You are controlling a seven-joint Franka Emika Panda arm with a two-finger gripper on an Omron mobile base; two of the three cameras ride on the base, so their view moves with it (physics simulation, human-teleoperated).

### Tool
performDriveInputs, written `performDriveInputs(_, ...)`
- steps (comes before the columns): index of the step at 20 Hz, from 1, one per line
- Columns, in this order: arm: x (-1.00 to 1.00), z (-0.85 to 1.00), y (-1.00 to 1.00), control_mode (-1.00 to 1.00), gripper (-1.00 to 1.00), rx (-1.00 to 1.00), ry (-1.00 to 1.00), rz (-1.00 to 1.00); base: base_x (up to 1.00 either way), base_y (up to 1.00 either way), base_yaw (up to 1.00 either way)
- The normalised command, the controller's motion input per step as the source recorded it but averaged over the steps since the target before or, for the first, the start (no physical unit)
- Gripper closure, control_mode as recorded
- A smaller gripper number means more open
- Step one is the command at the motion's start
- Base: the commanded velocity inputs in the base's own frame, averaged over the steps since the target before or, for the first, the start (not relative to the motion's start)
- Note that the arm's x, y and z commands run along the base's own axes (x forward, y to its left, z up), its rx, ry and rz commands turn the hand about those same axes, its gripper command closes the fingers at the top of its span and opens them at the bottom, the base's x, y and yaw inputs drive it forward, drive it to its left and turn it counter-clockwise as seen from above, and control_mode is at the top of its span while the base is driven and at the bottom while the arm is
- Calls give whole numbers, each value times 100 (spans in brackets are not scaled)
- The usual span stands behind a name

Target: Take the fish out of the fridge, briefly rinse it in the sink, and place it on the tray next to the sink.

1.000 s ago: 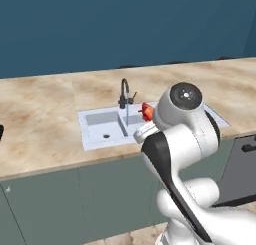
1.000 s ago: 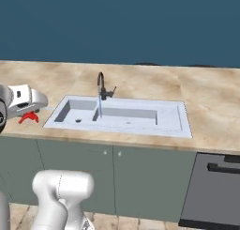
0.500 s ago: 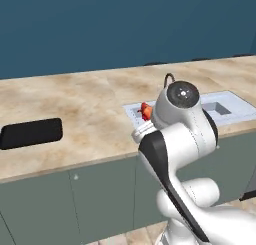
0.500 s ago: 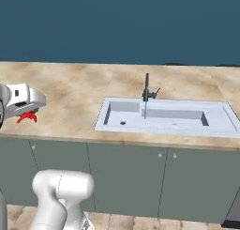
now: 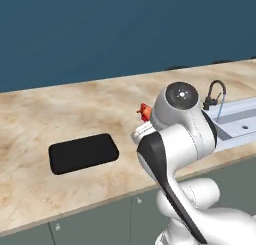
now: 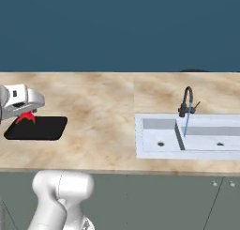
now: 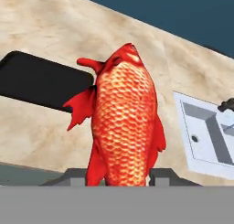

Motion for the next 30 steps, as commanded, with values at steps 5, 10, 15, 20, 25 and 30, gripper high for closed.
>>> performDriveInputs(5,36,0,0,-100,100,2,10,1,58,8,-6)
performDriveInputs(10,85,-1,-2,-100,100,8,38,38,0,0,0)
performDriveInputs(15,40,-29,7,-100,100,1,18,65,0,0,0)
performDriveInputs(20,24,-78,49,-100,100,0,0,72,0,0,0)
performDriveInputs(25,45,-96,69,-100,100,0,0,63,0,0,0)
performDriveInputs(30,91,-66,74,-100,100,-12,2,33,0,0,0)
